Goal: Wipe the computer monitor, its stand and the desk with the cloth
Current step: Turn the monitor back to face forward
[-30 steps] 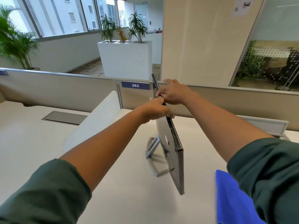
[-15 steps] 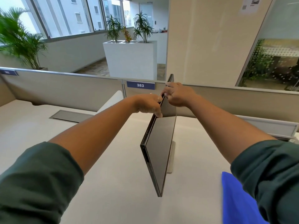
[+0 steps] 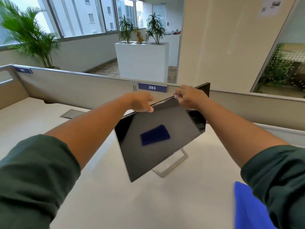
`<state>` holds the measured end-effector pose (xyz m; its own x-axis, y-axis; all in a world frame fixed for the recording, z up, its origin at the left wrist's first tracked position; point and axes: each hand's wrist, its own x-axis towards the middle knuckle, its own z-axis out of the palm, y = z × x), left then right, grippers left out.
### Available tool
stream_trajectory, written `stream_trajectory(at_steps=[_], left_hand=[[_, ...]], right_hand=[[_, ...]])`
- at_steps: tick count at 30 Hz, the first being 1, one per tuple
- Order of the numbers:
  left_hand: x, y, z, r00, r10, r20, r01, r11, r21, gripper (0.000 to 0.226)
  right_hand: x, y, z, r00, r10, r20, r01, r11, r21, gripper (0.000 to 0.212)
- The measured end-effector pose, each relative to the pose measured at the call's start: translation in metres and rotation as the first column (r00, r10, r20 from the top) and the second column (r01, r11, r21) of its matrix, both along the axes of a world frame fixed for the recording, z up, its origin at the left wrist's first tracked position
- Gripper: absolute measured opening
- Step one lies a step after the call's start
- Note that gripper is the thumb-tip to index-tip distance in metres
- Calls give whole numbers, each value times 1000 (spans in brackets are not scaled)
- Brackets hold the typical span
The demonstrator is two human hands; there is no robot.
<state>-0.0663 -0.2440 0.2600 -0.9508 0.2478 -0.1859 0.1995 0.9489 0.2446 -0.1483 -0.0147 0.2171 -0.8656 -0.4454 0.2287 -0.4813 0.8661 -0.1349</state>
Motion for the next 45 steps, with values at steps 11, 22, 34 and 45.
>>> stream_trajectory(at_steps=[11, 22, 34, 45], left_hand=[[-16, -34, -15, 987, 148, -57, -124, 943, 310, 33], [-39, -26, -22, 980, 153, -126, -102, 936, 338, 34], [-92, -13, -27, 970, 65, -235, -29, 988, 151, 41], [-125, -15, -40, 966, 39, -254, 15, 978, 207, 39]], right_hand=[[0, 14, 2, 993, -120, -9, 119, 989, -86, 33], [5, 30, -6, 968, -247, -48, 234, 955, -182, 31], [22, 33, -17, 894, -442, -77, 396, 858, -326, 31], [12, 30, -21, 854, -510, -101, 454, 827, -332, 32]])
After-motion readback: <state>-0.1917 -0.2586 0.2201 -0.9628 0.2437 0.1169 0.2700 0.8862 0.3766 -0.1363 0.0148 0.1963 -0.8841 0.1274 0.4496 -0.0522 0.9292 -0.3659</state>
